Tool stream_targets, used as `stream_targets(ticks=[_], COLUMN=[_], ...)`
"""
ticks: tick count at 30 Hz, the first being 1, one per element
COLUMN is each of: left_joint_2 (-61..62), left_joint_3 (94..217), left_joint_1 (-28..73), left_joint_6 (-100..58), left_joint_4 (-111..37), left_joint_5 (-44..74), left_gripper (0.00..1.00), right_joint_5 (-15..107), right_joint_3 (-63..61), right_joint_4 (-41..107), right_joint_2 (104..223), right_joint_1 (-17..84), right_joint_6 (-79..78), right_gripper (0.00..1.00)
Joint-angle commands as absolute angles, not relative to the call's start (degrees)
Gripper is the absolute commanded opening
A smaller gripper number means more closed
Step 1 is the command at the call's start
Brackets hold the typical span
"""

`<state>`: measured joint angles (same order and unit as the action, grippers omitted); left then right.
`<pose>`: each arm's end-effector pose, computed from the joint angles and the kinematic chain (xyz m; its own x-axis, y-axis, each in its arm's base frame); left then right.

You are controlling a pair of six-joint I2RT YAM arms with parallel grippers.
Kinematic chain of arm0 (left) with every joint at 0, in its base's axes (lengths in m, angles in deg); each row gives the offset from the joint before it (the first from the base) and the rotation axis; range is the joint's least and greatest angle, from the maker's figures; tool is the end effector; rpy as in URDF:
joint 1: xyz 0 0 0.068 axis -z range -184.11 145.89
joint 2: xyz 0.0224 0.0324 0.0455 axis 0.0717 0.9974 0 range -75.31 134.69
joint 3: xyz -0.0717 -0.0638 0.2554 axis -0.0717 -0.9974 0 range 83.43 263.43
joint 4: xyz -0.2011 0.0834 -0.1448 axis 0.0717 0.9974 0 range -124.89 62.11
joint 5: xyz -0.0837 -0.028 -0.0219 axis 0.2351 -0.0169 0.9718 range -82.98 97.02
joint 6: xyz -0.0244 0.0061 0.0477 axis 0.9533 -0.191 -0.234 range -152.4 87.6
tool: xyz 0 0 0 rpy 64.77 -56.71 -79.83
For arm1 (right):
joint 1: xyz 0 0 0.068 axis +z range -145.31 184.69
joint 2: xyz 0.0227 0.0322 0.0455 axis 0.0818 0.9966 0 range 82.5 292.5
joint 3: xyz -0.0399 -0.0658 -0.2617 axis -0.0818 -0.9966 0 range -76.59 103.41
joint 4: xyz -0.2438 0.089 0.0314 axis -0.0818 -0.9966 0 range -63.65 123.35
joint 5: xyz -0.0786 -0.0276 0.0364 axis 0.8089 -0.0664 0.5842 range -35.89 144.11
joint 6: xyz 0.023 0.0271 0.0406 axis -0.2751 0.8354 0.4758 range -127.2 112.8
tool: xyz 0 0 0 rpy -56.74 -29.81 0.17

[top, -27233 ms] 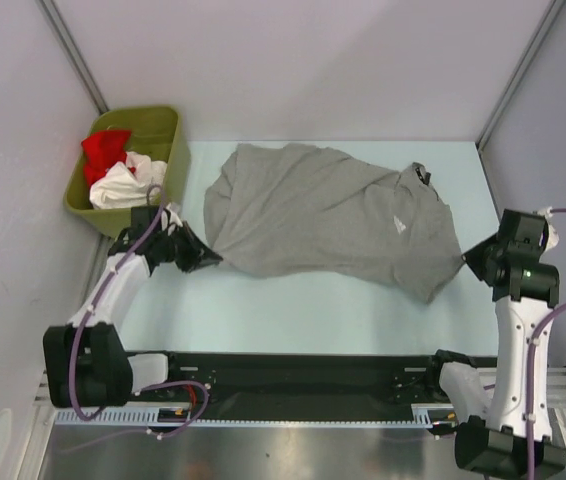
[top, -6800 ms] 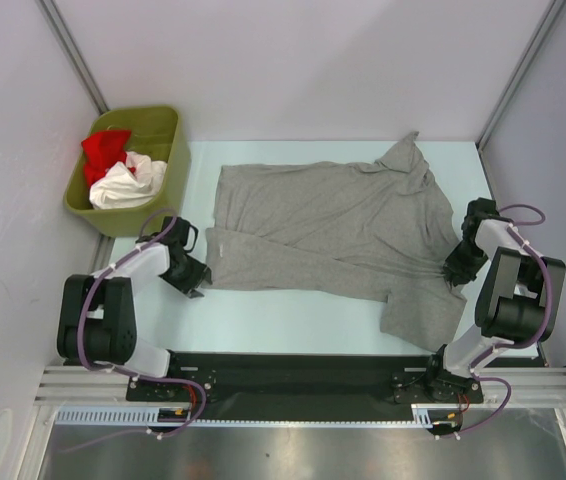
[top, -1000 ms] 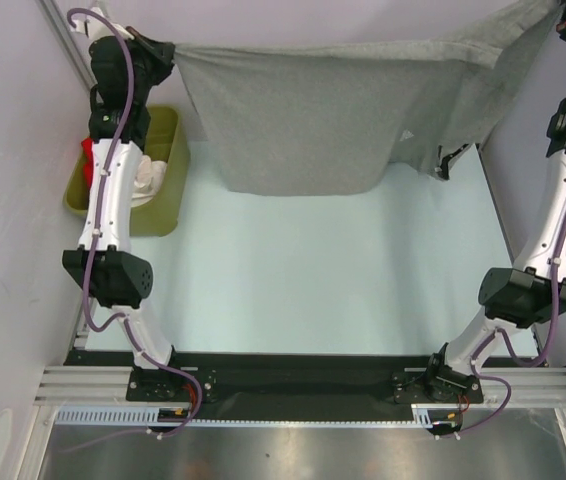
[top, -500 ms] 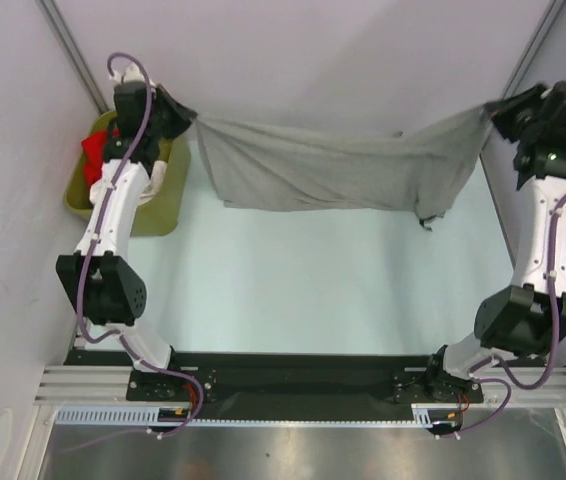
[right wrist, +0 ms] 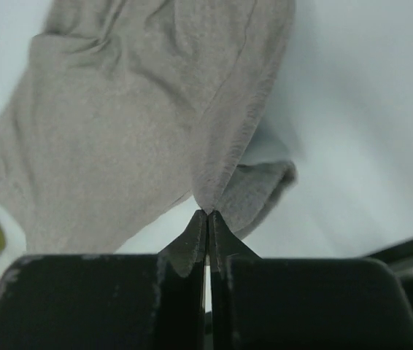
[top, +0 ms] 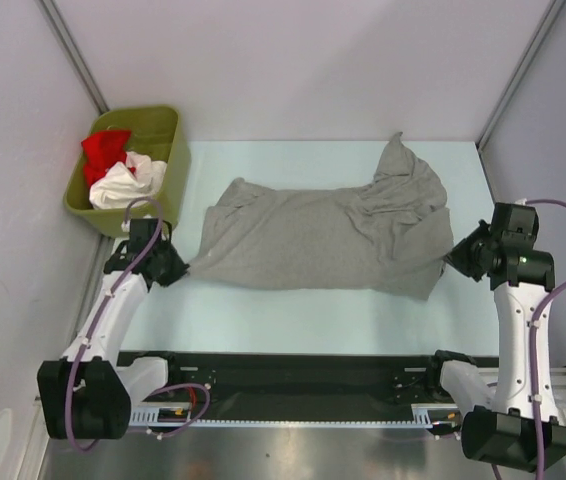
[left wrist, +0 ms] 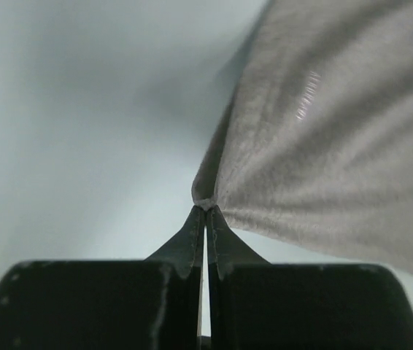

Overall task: Fold and stack the t-shirts
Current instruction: Flatten the tshirt out

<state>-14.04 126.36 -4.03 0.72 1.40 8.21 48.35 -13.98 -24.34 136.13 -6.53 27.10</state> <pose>0.2080 -0.0011 0.2355 -0.6903 -0.5454 -0.4754 -0.4344 0.8379 -0.3305 0.1657 -0.0293 0.3412 -0.5362 0.6781 -0.5027 0.5217 0.7344 0.4342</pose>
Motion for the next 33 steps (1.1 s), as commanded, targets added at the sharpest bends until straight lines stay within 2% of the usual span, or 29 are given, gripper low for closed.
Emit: stream_targets(ticks=[1, 2, 3, 5, 7, 8, 9, 10, 15, 19, 30, 33], left_joint_2=[-12.8, -12.1, -10.7, -9.4, -8.3, -8.3, -8.5, -9.1, -8.0, -6.1, -2.7, -0.6], left_joint_3=[125.3, 125.7, 125.6, 124.9, 123.9, 123.9, 123.7, 123.4, 120.7, 120.0, 119.0, 118.3], left_joint_1=[-7.1, -7.8, -9.5, -11.7, -14.3, -14.5, -14.5, -14.5, -14.0, -13.5, -13.5, -13.5], left_joint_6=[7.9, 9.7, 10.6, 10.4, 10.4, 10.5, 10.7, 10.8, 4.7, 6.4, 10.1, 10.7], left_joint_4=[10.1, 11.7, 13.0, 13.4, 13.5, 13.4, 13.5, 13.1, 3.8, 3.3, -1.9, -2.7], left_joint_5=[0.3, -0.7, -1.3, -0.3, 1.5, 1.8, 2.2, 3.7, 18.2, 15.9, 15.5, 15.7], left_gripper=[0.00, 0.01, 0.12, 0.25, 0.28, 0.33, 0.52, 0.56, 0.51, 0.53, 0.50, 0.46], right_joint_5=[54.0, 54.0, 55.5, 54.9, 54.6, 54.6, 54.6, 54.5, 52.3, 51.1, 50.9, 50.7], right_joint_3=[-14.2, -14.2, -14.5, -14.9, -14.5, -14.4, -14.3, -13.8, -14.2, -14.7, -14.6, -14.6], right_joint_4=[-33.1, -33.7, -34.1, -34.1, -34.2, -34.4, -34.4, -34.6, -33.7, -32.6, -31.5, -31.4], right_joint_2=[136.0, 136.3, 136.6, 137.1, 137.3, 137.4, 137.5, 137.4, 136.9, 136.8, 136.8, 137.0], right_joint_1=[-8.0, -8.2, -8.2, -8.1, -8.1, -8.1, -8.1, -8.1, -8.1, -8.1, -8.2, -8.2], right_joint_6=[25.1, 24.8, 24.4, 24.2, 23.9, 23.6, 23.2, 22.9, 23.1, 23.3, 22.9, 22.9], right_gripper=[0.00, 0.00, 0.00, 0.00, 0.00, 0.00, 0.00, 0.00, 0.00, 0.00, 0.00, 0.00])
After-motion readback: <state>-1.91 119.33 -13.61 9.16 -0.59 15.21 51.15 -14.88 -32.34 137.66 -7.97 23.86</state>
